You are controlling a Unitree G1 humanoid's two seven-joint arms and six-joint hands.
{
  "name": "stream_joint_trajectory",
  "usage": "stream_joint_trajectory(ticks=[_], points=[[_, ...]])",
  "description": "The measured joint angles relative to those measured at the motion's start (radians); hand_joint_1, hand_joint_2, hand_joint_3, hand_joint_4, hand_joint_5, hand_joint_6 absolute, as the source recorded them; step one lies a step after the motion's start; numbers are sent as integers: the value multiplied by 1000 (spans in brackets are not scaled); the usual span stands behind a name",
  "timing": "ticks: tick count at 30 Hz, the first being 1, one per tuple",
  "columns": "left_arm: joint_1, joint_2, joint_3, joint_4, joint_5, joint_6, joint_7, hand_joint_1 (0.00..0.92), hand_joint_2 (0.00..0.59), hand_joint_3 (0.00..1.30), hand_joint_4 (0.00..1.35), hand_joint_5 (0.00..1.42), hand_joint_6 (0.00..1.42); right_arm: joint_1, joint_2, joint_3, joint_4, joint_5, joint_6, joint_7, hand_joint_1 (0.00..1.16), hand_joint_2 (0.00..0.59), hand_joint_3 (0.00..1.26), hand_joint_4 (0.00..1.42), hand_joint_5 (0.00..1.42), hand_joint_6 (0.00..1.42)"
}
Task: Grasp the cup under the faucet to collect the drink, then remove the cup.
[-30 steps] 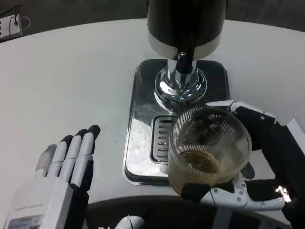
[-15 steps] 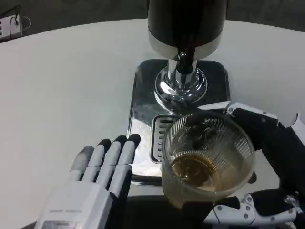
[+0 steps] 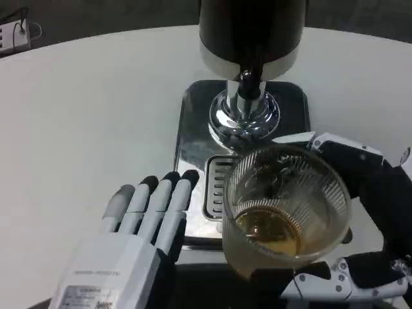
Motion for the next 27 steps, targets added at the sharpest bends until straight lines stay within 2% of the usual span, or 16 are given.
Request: stream_joint_trajectory(ticks=[27], points=[[0, -51, -21, 24, 11, 1, 23, 0, 116, 0, 0, 0, 0, 14, 16, -20, 15, 0, 5, 0, 1162, 117, 818, 1019, 1190, 1424]])
